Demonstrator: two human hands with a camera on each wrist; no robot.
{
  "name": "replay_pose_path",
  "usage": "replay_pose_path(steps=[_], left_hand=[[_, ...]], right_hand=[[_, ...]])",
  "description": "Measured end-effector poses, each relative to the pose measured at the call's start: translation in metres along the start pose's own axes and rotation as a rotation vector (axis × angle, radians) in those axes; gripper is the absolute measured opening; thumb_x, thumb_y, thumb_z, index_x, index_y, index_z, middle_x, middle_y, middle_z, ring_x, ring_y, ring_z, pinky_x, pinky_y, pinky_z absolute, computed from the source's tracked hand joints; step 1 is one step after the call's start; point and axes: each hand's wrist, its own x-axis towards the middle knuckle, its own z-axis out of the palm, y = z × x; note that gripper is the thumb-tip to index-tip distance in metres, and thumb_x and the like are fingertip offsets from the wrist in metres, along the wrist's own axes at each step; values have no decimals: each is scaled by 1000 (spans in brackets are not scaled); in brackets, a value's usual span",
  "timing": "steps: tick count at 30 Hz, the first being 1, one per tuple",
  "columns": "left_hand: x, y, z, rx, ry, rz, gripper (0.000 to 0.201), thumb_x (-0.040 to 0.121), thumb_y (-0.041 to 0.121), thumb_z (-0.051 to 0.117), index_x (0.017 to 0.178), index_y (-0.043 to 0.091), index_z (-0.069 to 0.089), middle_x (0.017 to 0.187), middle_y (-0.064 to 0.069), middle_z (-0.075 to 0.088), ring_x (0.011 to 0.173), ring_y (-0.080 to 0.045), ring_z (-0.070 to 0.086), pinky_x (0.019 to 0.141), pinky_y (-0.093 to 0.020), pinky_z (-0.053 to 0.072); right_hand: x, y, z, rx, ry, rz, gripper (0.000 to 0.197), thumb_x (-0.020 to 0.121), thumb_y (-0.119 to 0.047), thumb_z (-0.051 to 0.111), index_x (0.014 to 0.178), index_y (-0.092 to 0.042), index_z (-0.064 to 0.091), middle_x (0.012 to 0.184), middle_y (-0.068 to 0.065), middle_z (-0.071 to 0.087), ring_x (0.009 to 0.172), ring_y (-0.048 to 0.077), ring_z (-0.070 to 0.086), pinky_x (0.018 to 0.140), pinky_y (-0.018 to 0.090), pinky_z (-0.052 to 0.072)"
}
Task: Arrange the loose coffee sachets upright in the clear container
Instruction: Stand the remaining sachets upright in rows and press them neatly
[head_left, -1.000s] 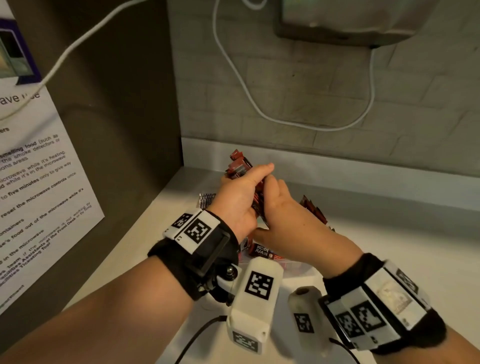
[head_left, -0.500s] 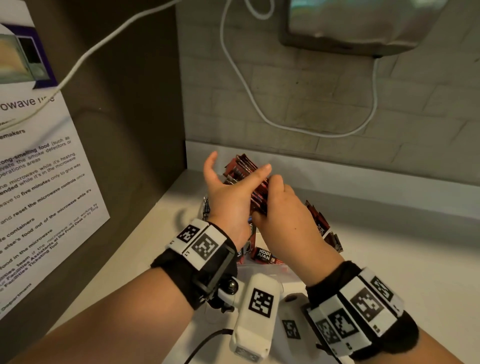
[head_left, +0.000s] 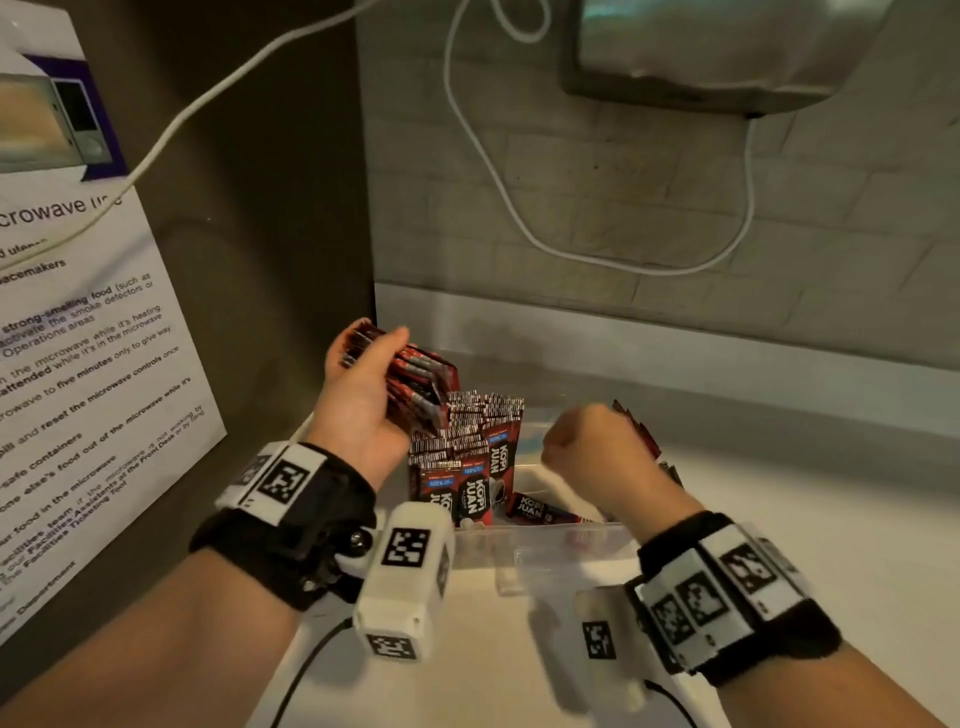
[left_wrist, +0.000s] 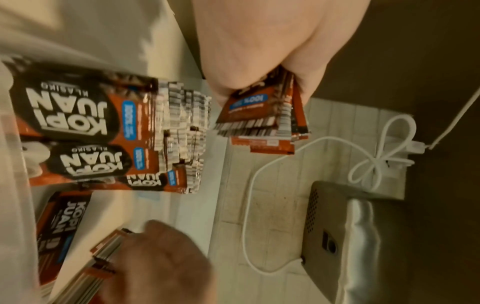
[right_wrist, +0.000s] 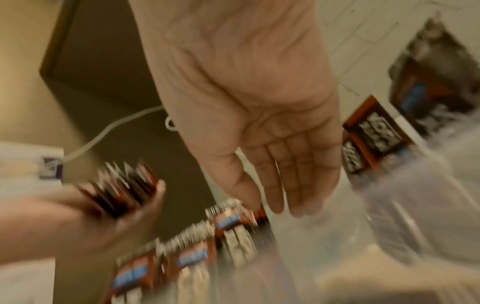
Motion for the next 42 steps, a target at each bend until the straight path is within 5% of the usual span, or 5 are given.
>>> replay_pose_path(steps=[5,13,24,31,42], left_hand=[[3,8,-13,4,-30,-27,36,86,4,67,112,27,59,99,-13,68,99,-32,69,75,-46,59],[-5,3,-18,37,-75,-59,46,84,1,67,120,29,58,105,-19,69,80,-33,73,68,-47,60],[-5,7,-13,102,-128,-83,37,89,2,61,114,29,62,107,-21,68,84,-30,73,69,-41,59],[-7,0,-8,102,-156,-139,37,91,-3,52,113,24,63,108,-20,67,99,-32,70,80,-44,58],[-18,-4,0,195,-243,-253,22,82,9,69,98,22,61,71,-6,58,48,-16,57,43,-24,48]], right_hand=[[2,0,32,-222,-185,85,12,90,-11,51,79,-7,50,79,4,54,76,23,57,64,27,45],[6,-6,31,-282,-221,99,27,92,-11,50,117,-6,56,120,12,59,109,28,59,91,36,49],[14,-3,11,-434,-306,61,15,79,-3,60,90,-11,54,72,1,48,65,17,50,60,25,44],[6,0,-18,-32,31,13,6,78,-11,65,80,-9,70,75,8,67,69,25,63,56,24,45],[-16,3,-15,871,201,-348,51,80,19,50,55,-22,68,78,11,62,75,23,56,68,37,49]])
